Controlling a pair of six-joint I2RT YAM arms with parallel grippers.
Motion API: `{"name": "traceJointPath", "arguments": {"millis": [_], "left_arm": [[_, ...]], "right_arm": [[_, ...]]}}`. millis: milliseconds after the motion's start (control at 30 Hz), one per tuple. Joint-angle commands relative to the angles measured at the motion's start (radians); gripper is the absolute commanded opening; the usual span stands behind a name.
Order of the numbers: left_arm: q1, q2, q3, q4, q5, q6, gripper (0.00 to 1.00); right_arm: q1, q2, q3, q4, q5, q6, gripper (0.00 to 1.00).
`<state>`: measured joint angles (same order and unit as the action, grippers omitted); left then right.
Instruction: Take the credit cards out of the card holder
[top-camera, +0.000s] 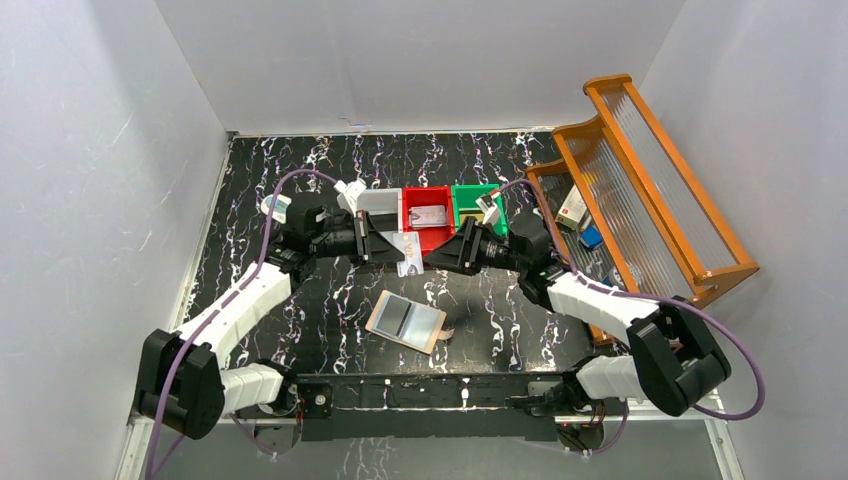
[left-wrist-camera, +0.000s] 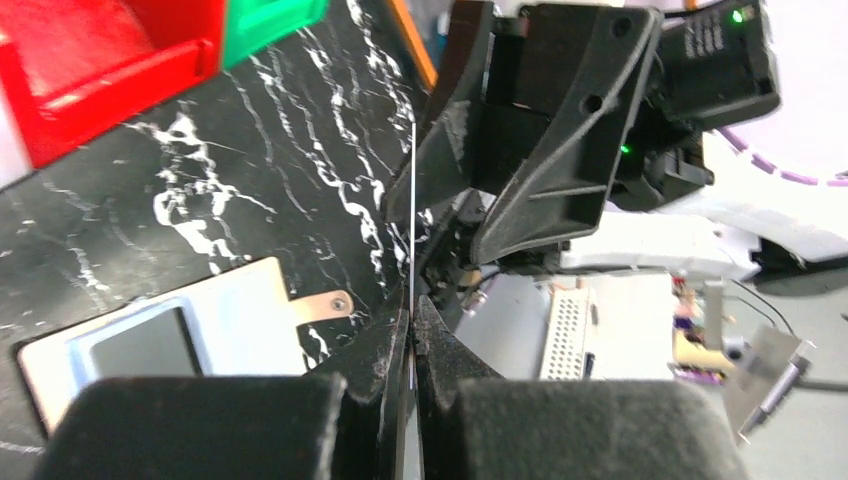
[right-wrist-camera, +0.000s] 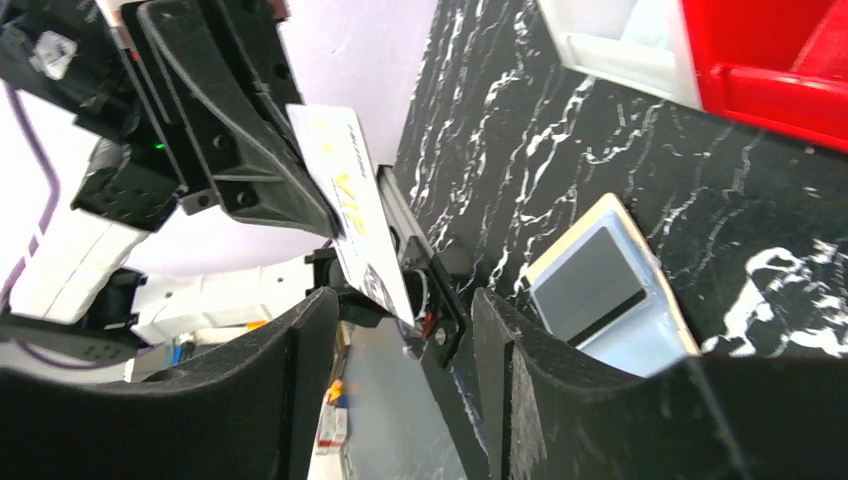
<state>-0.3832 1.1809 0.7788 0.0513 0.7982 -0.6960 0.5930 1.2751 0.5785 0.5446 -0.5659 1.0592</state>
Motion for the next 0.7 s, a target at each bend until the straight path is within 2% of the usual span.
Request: {"name": "traceJointPath", "arguments": {"millis": [0, 167, 467, 667], "left_arm": [[0.001, 0.028, -0.044, 0.22, 0.218, -0.149, 0.0], [0.0, 0.036, -0.055, 0.237, 0.231, -0.16, 0.0], [0.001, 0.04, -0.053, 0.241, 0.282, -0.152, 0.0], [0.001, 0.04, -0.053, 0.241, 0.28, -0.149, 0.0]], "right_arm": [[-0.003, 0.041, 0.024, 0.221, -0.107, 0.077, 0.58], [0.0, 0.104, 0.046, 0.335, -0.173, 0.138, 0.5], [0.0, 0.126, 0.033, 0.412, -0.189, 0.182, 0.35], [0.0, 0.148, 0.034, 0.463, -0.226, 0.207, 0.18]]}}
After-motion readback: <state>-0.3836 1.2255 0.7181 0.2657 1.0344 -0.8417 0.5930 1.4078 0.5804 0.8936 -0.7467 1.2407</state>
